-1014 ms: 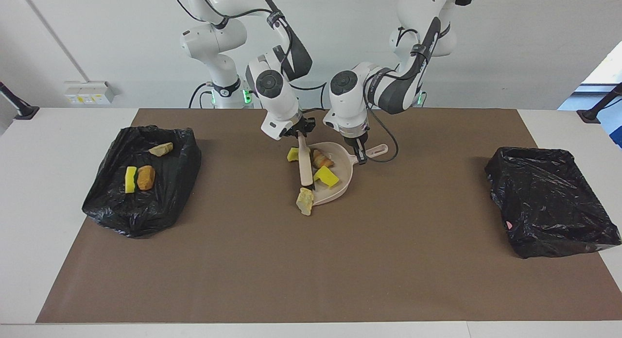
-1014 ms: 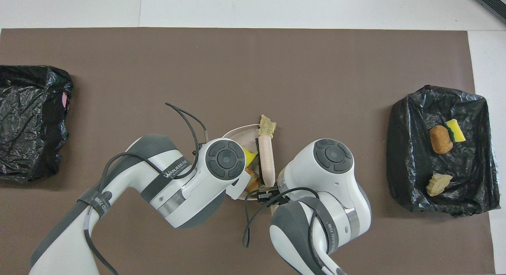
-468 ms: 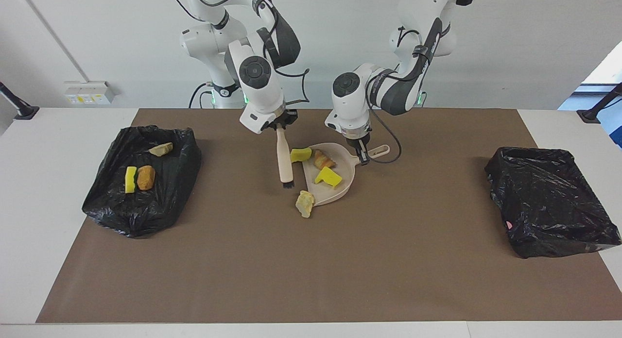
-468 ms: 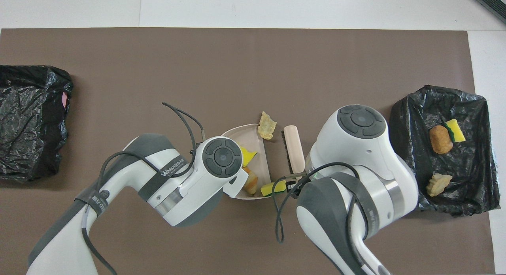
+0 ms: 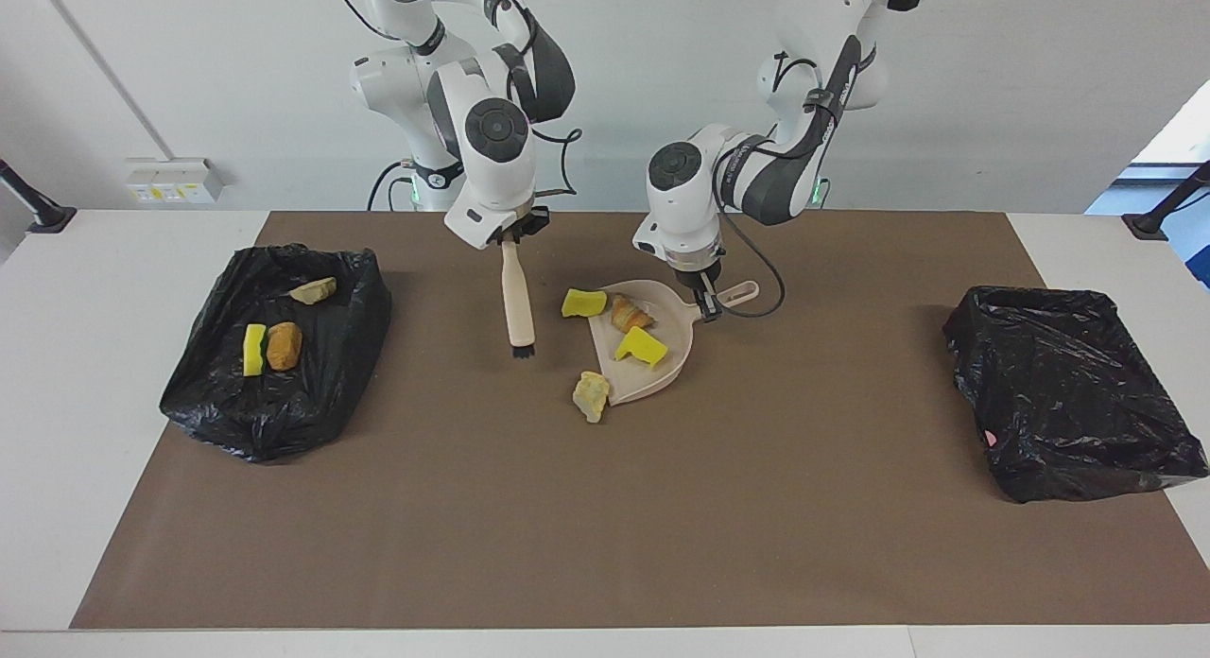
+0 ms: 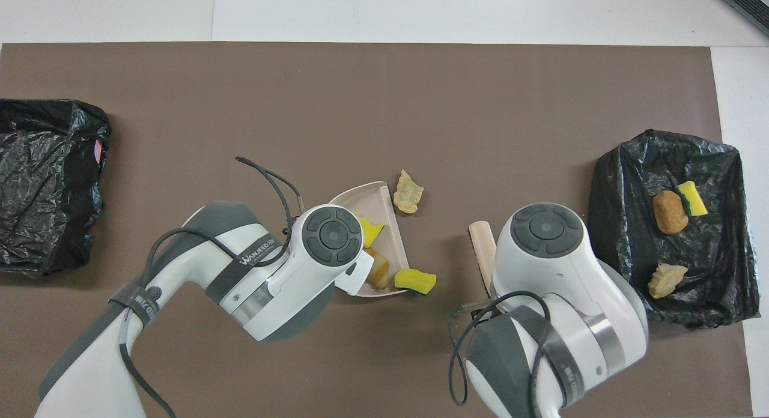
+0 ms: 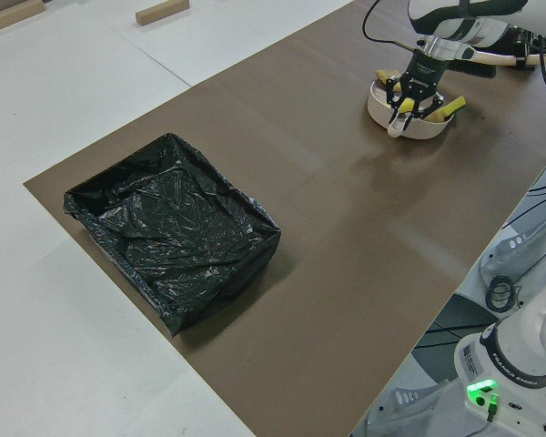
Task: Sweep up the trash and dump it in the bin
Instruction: 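Sweep the brown pieces and yellow sponges into the dustpan with the right gripper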
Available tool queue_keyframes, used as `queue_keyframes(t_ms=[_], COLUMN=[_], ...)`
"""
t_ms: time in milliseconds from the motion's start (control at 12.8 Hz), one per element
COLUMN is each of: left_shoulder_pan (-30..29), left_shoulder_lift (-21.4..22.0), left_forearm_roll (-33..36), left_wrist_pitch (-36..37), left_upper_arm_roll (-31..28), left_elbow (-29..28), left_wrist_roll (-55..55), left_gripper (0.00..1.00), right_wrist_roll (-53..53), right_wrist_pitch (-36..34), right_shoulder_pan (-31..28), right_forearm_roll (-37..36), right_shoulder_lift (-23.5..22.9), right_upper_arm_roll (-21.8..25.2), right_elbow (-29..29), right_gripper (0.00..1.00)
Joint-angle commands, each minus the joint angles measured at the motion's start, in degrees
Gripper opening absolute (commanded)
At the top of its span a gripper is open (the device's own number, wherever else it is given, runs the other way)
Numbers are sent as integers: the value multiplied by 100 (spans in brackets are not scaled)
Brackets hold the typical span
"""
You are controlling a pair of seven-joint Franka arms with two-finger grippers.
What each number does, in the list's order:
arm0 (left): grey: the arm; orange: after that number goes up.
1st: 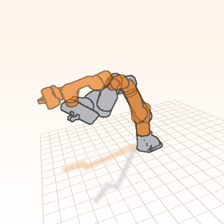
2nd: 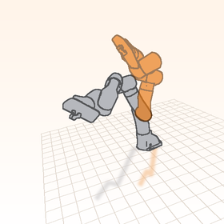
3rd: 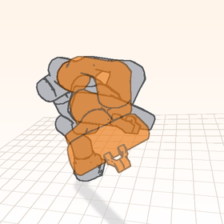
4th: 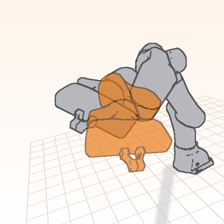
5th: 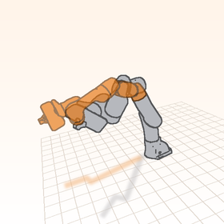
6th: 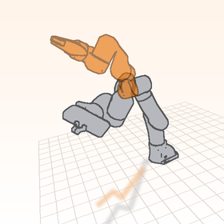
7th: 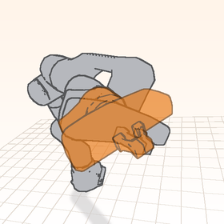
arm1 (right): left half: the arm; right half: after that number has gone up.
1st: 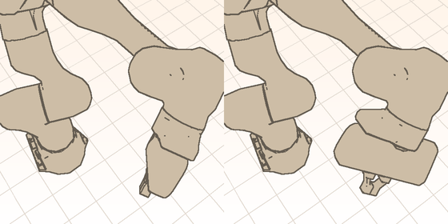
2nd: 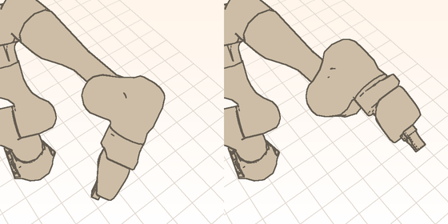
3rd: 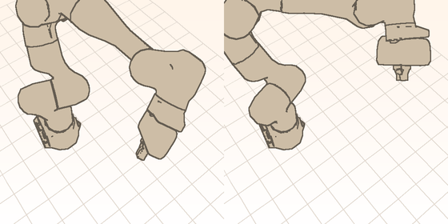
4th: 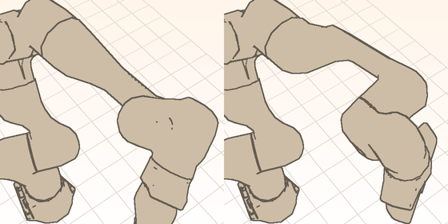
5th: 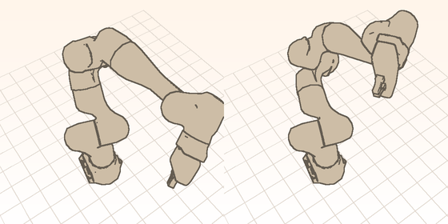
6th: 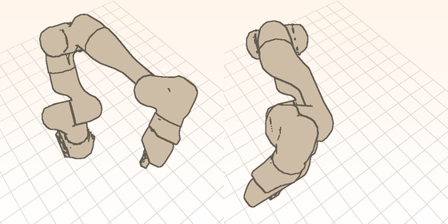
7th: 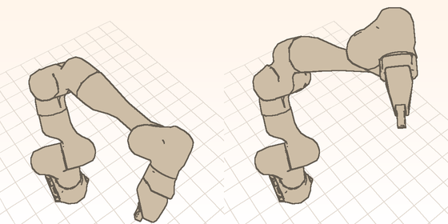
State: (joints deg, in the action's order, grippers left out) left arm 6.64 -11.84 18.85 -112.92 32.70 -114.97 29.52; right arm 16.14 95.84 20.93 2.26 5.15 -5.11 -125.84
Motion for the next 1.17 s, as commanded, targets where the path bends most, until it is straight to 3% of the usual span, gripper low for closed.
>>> queue_keyframes(t_ms=[0, 468, 702, 858, 1092], left_shoulder_pan=[-76, -84, -76, -76, -84], left_shoulder_lift=[217, 226, 226, 226, 226], left_forearm_roll=[14, 14, 14, 14, 14], left_wrist_pitch=[24, 130, 121, 121, 103], left_upper_arm_roll=[-9, -9, 0, 0, -9], left_elbow=[-210, -210, -210, -211, -210], left_wrist_roll=[-122, -122, -122, -122, -122], left_gripper=[0, 0, 0, 0, 0], right_wrist_roll=[179, 223, 555, 767, 698], right_wrist_pitch=[539, 1726, 1851, 1771, 1771], right_shoulder_pan=[164, 709, 842, 930, 746], right_forearm_roll=[272, 2118, 2410, 2009, 535], right_shoulder_lift=[127, -146, -330, -480, -637], right_upper_arm_roll=[-60, -60, -60, -43, -43], right_elbow=[-424, -363, -22, 331, 656], right_gripper=[0, 0, 0, 0, 0])
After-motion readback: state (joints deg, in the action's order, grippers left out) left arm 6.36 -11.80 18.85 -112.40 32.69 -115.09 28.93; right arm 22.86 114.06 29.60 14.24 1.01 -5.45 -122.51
